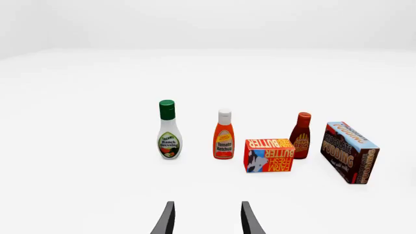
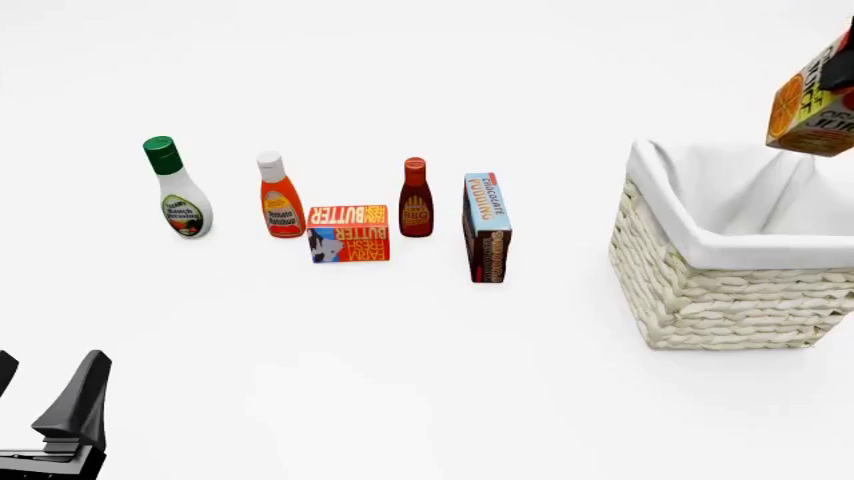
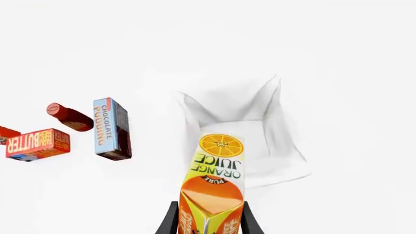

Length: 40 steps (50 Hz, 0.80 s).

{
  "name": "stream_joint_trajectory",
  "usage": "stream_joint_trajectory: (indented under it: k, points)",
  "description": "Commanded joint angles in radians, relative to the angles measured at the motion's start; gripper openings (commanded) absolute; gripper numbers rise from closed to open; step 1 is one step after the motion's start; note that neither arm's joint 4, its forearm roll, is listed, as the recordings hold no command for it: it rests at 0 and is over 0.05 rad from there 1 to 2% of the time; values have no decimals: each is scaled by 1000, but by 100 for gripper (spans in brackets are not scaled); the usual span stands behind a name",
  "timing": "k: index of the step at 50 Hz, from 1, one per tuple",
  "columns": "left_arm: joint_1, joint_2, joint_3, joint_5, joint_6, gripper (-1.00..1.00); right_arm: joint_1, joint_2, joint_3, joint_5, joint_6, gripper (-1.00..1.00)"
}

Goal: Pick the orange juice and place it in the basket.

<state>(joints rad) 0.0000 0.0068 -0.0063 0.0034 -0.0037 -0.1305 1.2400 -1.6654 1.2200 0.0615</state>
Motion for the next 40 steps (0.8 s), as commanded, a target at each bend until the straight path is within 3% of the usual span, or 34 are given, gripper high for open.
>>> stream_joint_trajectory:
  k: [1, 40]
  points:
    - [0, -3, 1, 1, 1, 100, -13, 15, 8, 0, 42, -100]
    - [0, -3, 1, 1, 1, 100, -45, 131, -20, 0, 77, -100]
